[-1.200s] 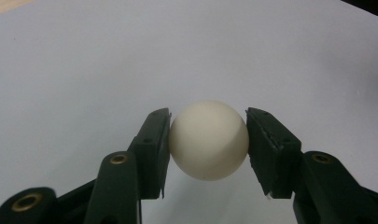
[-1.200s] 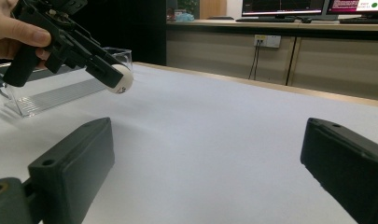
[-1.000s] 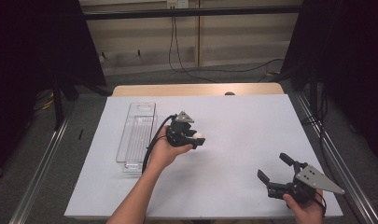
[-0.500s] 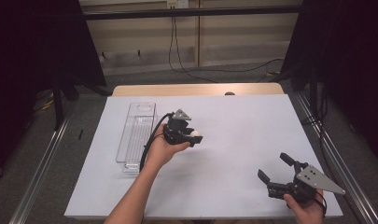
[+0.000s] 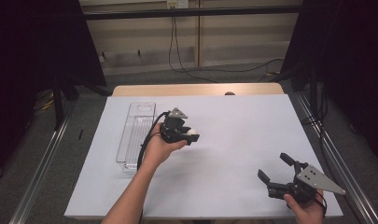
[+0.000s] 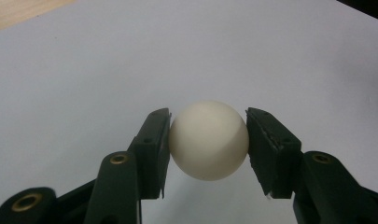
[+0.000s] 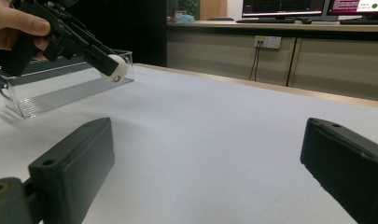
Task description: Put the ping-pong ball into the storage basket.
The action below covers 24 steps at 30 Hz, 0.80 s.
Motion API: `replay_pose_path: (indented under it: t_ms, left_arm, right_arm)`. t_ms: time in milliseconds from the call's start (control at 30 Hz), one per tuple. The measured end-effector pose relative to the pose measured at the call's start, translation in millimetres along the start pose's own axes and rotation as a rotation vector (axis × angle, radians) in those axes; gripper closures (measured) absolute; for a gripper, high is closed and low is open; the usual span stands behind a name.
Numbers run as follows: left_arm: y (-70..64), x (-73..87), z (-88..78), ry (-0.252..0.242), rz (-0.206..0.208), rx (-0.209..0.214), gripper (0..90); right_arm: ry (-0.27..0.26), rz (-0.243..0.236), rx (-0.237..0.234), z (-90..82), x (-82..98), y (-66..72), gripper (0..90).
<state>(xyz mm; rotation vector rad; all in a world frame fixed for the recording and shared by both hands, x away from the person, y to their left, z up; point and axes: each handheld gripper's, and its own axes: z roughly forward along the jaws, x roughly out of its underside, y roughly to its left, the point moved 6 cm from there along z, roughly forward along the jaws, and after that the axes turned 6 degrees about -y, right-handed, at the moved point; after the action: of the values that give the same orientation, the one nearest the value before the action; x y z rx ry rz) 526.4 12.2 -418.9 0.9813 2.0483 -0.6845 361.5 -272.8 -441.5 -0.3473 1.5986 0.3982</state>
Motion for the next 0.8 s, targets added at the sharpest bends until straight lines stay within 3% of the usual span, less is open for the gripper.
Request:
replay_pose_path:
  t_ms: [167,233,300,433,500,533,667,733,800]
  left_arm:
    - [2.6,-1.8,-3.6,-0.005,-0.003,-0.008,51.2]
    - [4.2,-2.0,-6.2,0.014,0.002,-0.016,51.2]
    - [4.9,-2.9,-6.2,-0.010,-0.012,-0.018,51.2]
    - [6.6,-3.9,-8.8,-0.007,-0.013,-0.020,51.2]
    - [8.8,-4.0,-12.0,0.017,0.000,-0.028,51.2]
    - [8.5,-4.6,-11.1,-0.002,-0.009,-0.029,51.2]
    - [11.4,-5.4,-14.1,0.000,-0.013,-0.036,51.2]
    - [12.5,-5.4,-15.4,0.004,-0.015,-0.022,51.2]
    - [14.2,-5.7,-16.4,0.004,-0.013,-0.039,51.2]
  right_arm:
    - [0.001,-0.002,-0.002,-0.4,-0.1,-0.2,2.4]
    - [0.001,0.000,-0.003,-0.2,0.0,-0.1,2.4]
    - [0.001,0.000,0.000,-0.1,0.0,0.0,2.5]
    - [0.003,0.002,-0.006,0.2,0.3,0.4,2.4]
    - [0.000,0.005,-0.002,0.2,-0.1,0.4,2.4]
    - [0.001,0.004,-0.004,0.1,0.1,0.4,2.5]
    - [-0.001,-0.003,-0.004,0.0,-0.2,-0.4,2.4]
    - [0.001,0.001,-0.006,0.1,0.1,-0.1,2.4]
    - [-0.001,0.001,-0.001,0.2,0.1,-0.1,2.4]
